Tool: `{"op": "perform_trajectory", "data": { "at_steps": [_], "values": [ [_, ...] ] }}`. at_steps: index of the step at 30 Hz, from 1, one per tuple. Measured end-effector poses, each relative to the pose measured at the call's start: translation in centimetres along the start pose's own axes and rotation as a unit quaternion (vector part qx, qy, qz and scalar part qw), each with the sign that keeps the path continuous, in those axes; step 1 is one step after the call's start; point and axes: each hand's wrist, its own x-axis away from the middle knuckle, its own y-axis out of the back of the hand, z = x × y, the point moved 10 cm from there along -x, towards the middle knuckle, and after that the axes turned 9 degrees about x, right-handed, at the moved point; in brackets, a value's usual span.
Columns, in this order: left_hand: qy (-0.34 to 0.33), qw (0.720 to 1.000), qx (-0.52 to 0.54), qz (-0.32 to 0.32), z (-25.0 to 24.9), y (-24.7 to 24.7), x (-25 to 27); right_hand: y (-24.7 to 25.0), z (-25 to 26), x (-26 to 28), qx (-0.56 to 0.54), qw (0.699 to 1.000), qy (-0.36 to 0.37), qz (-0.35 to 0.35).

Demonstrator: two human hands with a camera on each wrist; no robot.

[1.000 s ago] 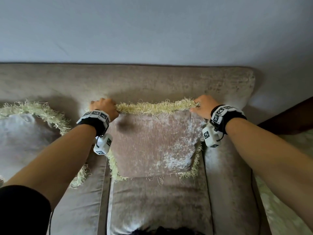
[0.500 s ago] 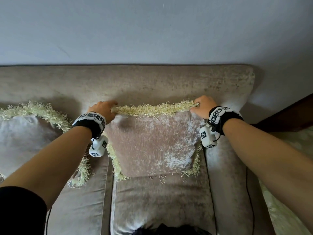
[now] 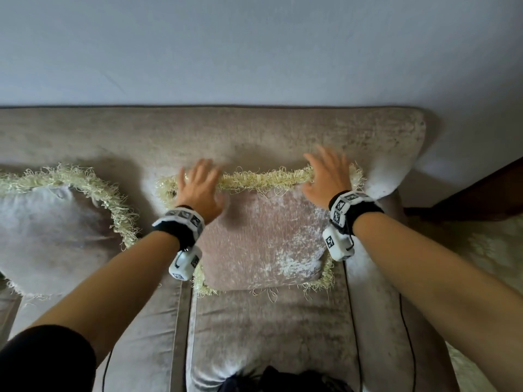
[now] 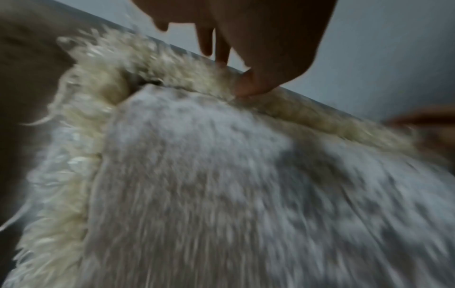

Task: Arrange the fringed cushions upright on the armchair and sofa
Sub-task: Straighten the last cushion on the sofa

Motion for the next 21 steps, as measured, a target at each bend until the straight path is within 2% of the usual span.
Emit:
{"op": "perform_trajectory", "data": {
  "at_steps": [2, 4, 5, 7, 15, 21],
  "values": [
    [-0.073, 0.995, -0.046, 0.057, -2.9, -3.0, 1.1, -0.6, 3.5, 1.0, 0.012, 0.996, 0.087, 0.000],
    [-0.081, 0.984, -0.101, 0.121, -2.9, -6.2, 1.7, -3.2, 5.7, 2.1, 0.070, 0.985, 0.150, 0.054],
    [-0.072, 0.981, -0.118, 0.133, -2.4, -7.0, 1.7, -4.6, 5.7, 2.5, 0.098, 0.979, 0.154, 0.086],
    [-0.062, 0.981, -0.132, 0.125, -1.4, -7.3, 1.3, -6.4, 4.4, 2.6, 0.118, 0.978, 0.125, 0.119],
    [-0.060, 0.987, -0.131, 0.074, -1.6, -6.8, 1.9, -6.6, 3.9, 2.9, 0.104, 0.982, 0.110, 0.112],
    [0.034, 0.992, -0.111, 0.044, -0.6, -3.9, 3.8, -4.9, 4.4, 3.8, 0.068, 0.986, 0.081, 0.132]
  ]
}}
